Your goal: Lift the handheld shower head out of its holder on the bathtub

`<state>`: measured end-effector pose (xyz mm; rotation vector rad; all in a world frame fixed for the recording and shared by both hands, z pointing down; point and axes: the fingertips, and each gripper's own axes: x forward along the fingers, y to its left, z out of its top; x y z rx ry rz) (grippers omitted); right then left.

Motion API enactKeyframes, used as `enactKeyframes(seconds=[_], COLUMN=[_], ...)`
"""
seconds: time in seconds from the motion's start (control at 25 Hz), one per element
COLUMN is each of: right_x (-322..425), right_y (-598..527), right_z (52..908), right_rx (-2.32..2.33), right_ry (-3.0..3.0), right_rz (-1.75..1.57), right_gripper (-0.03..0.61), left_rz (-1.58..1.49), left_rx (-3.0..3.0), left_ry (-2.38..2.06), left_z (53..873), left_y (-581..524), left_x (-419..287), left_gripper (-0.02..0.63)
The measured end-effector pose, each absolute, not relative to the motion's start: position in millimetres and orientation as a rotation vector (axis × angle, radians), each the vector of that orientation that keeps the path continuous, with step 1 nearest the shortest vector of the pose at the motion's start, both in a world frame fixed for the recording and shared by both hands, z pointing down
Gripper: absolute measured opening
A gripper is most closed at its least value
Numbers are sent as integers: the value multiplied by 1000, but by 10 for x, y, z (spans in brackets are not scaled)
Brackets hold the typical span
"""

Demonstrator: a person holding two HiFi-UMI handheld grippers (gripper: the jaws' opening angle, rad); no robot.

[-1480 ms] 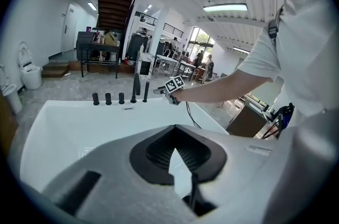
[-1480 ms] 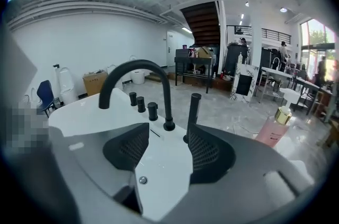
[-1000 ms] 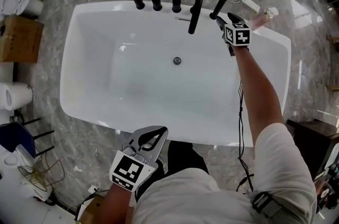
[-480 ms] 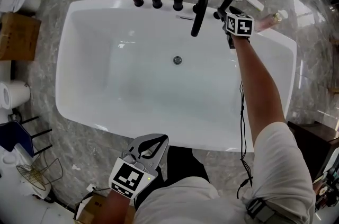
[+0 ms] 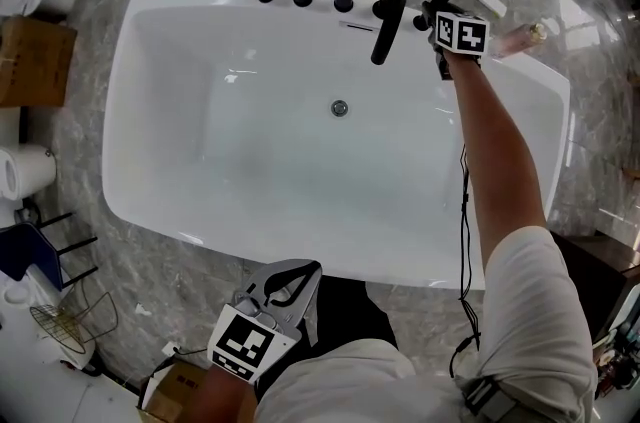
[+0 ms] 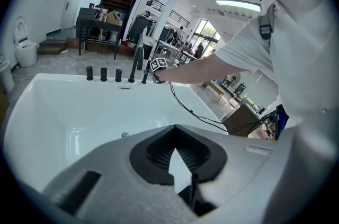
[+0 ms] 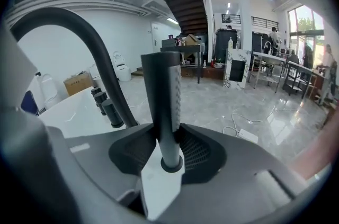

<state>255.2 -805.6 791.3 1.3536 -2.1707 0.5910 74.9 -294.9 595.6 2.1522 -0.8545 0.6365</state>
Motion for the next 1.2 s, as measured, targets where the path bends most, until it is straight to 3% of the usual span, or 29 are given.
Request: enactKeyframes(seconds=[0.56,1.2], right_x=[2536,2528], right_y=[-7905,-7624], right_z=[7802,6916], right_rx=[1326,1355], right_ry=[-2182,-2211], right_rz=[546,407], right_gripper=[147,146], left_rz=[616,577], left_rx=[2172,2238], left_ry=[-863,-892], left_z=[5888,5433], left_y=[-2881,-2613], left_x=[727,709], left_gripper=[7,6])
